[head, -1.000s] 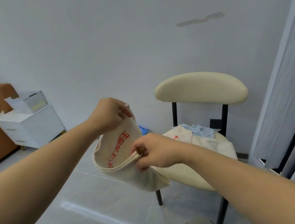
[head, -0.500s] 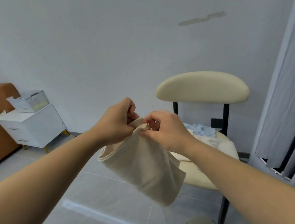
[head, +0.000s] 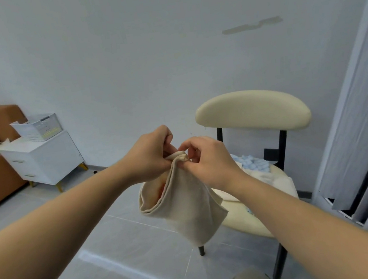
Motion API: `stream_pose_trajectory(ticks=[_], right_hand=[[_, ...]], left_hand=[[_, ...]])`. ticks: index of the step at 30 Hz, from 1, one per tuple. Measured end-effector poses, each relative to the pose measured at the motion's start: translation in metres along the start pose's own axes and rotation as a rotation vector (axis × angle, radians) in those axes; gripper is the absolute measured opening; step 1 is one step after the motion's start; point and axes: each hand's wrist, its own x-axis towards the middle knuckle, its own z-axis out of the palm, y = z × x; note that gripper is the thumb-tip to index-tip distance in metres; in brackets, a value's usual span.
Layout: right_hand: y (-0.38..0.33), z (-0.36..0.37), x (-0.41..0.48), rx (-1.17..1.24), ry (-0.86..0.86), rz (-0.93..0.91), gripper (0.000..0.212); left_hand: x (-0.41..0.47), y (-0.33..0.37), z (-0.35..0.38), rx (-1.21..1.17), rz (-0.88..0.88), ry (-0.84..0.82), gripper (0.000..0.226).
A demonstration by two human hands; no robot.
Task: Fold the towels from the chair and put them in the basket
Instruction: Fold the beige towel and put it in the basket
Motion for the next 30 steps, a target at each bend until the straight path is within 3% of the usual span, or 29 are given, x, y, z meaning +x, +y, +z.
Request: stream_pose_trajectory(ticks=[5,9,14,27,30], right_hand=[[-0.003,-0.005,0.003,-0.047,-0.034,0.052,0.011],[0.008,-0.018,0.012,0.065,-0.051,0.24,0.014],[0.023,-0.034,0.012,0.182,-0.227,0.392,0.015],[0.032,-0.031,0.009,0.228,-0.239,0.446,0.019],[0.034,-0.032,0.01,0.25,-0.225,0.461,0.021]], left_hand=[[0.0,-0.008,0.005,0.071,-0.031,0.029,0.034],[-0.008,-0.029,0.006,0.247,-0.272,-0.195,0.016],[-0.013,-0.044,-0.015,-0.132,-0.597,-0.388,0.021],[-0.004,-0.043,-0.026,-0.363,-0.594,-0.48,0.019],[-0.007,-0.046,-0.02,-0.031,-0.411,-0.476,0.033]])
